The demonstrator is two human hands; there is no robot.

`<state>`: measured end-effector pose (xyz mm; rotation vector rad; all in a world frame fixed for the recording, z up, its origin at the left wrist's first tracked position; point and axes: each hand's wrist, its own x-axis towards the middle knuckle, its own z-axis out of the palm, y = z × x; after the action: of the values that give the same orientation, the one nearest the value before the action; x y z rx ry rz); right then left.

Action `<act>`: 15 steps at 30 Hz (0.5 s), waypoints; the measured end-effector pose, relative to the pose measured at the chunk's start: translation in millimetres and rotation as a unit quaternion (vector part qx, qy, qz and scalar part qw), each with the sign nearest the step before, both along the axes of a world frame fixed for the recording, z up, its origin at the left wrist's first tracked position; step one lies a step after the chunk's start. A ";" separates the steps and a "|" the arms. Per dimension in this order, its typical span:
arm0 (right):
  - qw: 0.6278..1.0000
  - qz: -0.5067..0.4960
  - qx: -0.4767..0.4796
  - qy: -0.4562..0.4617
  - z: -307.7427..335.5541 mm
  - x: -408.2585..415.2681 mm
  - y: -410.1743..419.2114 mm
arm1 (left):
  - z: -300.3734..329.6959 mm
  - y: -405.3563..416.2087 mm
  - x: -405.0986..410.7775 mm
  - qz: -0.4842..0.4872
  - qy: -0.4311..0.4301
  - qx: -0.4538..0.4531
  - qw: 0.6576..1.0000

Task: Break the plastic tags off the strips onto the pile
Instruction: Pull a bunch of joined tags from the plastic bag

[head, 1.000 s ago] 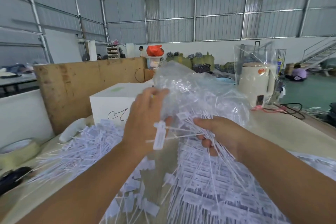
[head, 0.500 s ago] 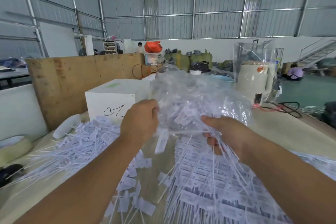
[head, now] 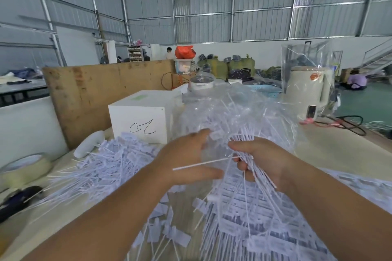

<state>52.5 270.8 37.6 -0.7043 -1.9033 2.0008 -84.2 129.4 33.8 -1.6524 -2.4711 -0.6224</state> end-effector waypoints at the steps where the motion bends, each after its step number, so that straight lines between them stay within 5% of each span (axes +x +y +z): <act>1: 1.000 0.003 0.003 -0.001 1.5 -1.7 -1.3 | -1.7 6.4 5.2 0.012 0.006 0.004 1.000; 4: 1.000 -0.007 -0.013 0.015 6.0 -7.9 -1.6 | -8.4 12.6 7.3 0.069 0.025 0.112 0.991; 10: 0.977 -0.060 -0.164 0.125 15.2 -29.5 0.1 | -21.8 -10.9 19.7 0.000 -0.145 0.270 0.952; 15: 0.950 -0.186 -0.191 0.162 15.9 -59.5 19.5 | -16.9 -34.2 17.7 0.022 -0.414 0.406 0.815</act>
<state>-7.0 290.3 53.5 -0.7075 -1.1159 2.0924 -66.5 95.3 16.9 -1.0465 -2.0128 -2.3671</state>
